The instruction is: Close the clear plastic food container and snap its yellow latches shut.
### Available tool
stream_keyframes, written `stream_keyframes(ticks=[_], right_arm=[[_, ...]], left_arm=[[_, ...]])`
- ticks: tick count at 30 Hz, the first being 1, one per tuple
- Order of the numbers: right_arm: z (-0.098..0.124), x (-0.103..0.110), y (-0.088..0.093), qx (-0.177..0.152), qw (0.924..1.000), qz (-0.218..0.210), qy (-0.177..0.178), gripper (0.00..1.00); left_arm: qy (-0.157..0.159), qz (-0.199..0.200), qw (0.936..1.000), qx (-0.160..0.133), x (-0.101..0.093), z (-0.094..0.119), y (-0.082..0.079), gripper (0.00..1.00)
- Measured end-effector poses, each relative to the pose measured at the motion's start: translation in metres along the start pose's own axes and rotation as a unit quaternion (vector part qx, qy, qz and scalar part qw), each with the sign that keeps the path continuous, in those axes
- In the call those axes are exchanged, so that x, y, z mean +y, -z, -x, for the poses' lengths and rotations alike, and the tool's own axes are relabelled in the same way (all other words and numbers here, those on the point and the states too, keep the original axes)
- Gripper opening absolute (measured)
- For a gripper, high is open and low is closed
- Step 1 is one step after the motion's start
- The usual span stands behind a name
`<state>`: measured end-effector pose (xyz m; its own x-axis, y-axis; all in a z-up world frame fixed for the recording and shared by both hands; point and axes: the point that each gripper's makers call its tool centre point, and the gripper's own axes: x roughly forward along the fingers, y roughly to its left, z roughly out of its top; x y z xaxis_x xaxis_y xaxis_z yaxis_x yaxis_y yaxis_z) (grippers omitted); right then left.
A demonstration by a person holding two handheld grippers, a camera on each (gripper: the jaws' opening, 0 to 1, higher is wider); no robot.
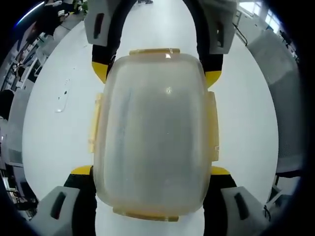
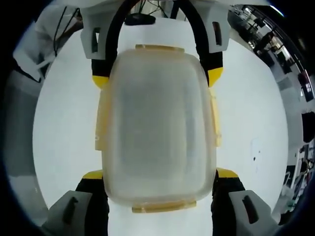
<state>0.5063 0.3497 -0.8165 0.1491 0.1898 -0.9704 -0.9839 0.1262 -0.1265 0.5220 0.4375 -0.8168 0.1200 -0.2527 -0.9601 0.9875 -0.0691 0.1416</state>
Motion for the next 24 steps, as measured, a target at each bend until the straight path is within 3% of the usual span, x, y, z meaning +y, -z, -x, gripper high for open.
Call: stream_keyframes(ticks=[7,8,11,13,15,18,20,22,24], right_arm=[[0.001,0.000,0.000,0.009,0.9999,0.006,0.004,0.88],[0.001,-0.001,0.000,0.007,0.9999,0.013,0.006,0.88],[0.003,-0.003,-0.003,-0.011,0.9990,0.041,0.013,0.90],[0.002,0.010,-0.002,-0.020,0.9995,0.016,-0.018,0.96],[0.004,0.006,-0.003,-0.034,0.9992,0.019,-0.007,0.97],[0.007,0.006,-0.006,-0.062,0.9979,-0.017,-0.003,0.96],[0.010,0.003,-0.006,-0.087,0.9955,-0.035,0.011,0.96],[0.015,0.001,-0.009,-0.129,0.9887,-0.073,0.020,0.96],[0.021,-0.003,-0.005,-0.154,0.9816,-0.107,0.037,0.96]], left_arm=[[-0.001,-0.005,0.9998,-0.019,0.001,0.002,-0.001,0.92],[0.004,-0.007,0.9997,-0.021,-0.001,0.002,0.000,0.96],[0.003,0.019,0.9995,-0.025,-0.004,0.000,0.001,0.99],[0.004,0.015,0.9994,-0.032,-0.006,0.003,-0.001,0.99],[-0.003,0.021,0.9987,-0.046,-0.004,0.006,-0.005,0.99],[-0.007,0.034,0.9979,-0.055,-0.003,0.009,-0.004,0.99],[-0.024,0.060,0.9941,-0.087,0.002,0.012,-0.009,0.99],[-0.026,0.100,0.9889,-0.107,0.002,0.018,-0.009,0.99],[-0.037,0.113,0.9848,-0.127,0.004,0.025,-0.010,0.99]])
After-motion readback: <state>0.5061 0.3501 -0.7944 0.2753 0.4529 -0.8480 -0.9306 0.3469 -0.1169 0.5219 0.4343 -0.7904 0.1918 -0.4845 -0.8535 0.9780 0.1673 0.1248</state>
